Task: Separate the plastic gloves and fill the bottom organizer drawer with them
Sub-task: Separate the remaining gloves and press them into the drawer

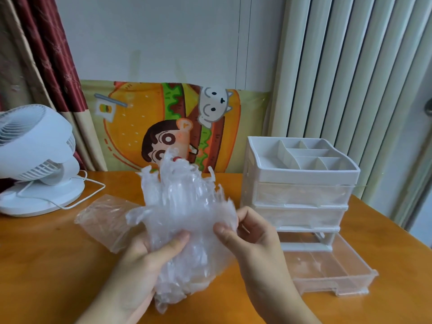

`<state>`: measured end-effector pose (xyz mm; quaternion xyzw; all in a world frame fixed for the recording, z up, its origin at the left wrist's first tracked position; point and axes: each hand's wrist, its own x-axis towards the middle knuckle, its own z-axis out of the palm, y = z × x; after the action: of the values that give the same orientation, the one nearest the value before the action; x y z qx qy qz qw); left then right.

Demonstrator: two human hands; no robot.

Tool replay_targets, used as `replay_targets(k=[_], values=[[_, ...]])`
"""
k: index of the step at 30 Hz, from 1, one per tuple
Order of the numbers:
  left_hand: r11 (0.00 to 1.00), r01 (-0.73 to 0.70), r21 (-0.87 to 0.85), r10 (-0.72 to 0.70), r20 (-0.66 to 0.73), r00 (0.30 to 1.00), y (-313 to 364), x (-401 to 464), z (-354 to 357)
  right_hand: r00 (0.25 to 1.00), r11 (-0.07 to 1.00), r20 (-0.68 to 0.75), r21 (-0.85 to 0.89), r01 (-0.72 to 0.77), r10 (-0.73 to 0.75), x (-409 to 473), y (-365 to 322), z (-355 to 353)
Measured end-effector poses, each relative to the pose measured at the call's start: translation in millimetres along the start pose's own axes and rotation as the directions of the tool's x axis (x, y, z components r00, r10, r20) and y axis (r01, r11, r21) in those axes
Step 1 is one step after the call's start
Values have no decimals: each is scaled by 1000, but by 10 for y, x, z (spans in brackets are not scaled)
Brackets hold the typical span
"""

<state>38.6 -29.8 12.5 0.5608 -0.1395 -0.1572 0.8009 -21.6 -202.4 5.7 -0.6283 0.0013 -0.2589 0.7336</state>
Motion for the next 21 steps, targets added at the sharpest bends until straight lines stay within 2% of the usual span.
replay_targets(k=[2, 5, 8, 12, 15, 17, 21], values=[[999, -23, 46, 25, -37, 999, -8, 21, -11, 1000, 1000, -19, 9, -10, 10, 1, -15, -20], [991, -58, 122, 64, -47, 997, -5, 39, -48, 990, 993, -132, 110, -42, 56, 30, -33, -71], [995, -72, 71, 78, -82, 994, 19, 19, -31, 980, 987, -186, 152, -49, 77, 53, -61, -114], [998, -62, 6, 62, -116, 991, 0, 23, -24, 999, 1000, -29, 10, 21, -21, 8, -68, -62], [996, -80, 39, 83, -97, 992, 7, 11, -12, 997, 991, 42, -119, 67, -62, -18, -48, 10], [993, -94, 72, 100, -78, 992, 31, -5, 2, 999, 988, 10, -146, 47, -46, -27, -39, 16], [991, -90, 99, 98, -70, 993, 52, -23, 19, 990, 997, -139, -80, -15, 3, -2, -23, -13]])
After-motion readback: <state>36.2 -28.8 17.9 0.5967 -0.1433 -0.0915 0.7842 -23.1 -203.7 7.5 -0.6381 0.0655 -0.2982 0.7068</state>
